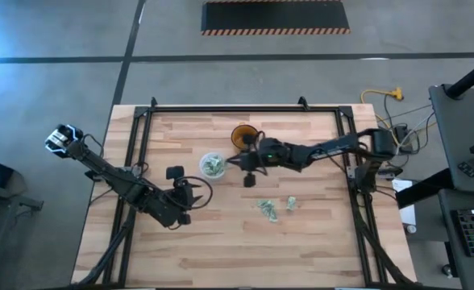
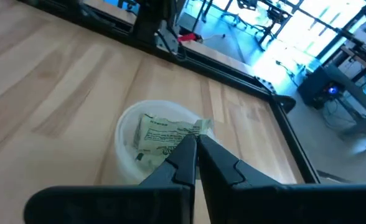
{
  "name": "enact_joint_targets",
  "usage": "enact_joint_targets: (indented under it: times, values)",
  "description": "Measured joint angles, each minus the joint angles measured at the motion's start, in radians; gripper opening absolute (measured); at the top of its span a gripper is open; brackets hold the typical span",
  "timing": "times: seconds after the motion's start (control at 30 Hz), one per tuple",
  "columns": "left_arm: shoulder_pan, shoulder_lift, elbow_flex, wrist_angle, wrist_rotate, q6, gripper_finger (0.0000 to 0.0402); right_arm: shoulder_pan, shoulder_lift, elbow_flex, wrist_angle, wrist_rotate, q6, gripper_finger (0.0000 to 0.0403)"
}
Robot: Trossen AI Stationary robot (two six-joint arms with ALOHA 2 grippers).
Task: Pick and place Stevia / Truvia into bins
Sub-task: Put the stevia packet into the transparent bin
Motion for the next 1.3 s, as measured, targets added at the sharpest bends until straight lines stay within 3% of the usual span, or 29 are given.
enact_joint_targets:
  times: [0.3,0.7,1.07,1.3]
  values:
    - [-0.017,-0.001,0.002,0.000,0.000,-0.001,0.0132,-0.011,0.157,0.232,-0.251,-0.007,0.002,0.0008]
    - [-0.021,-0.002,0.009,-0.001,0.000,-0.001,0.0132,-0.020,0.205,0.289,-0.331,-0.005,0.035,0.0014]
    - [-0.020,-0.002,0.008,0.000,0.000,-0.001,0.0132,-0.019,0.140,0.284,-0.452,-0.004,0.032,0.0115]
    - [-0.019,0.020,0.006,0.049,0.000,-0.024,0.0132,-0.012,-0.002,0.279,-0.720,-0.006,0.049,0.0155]
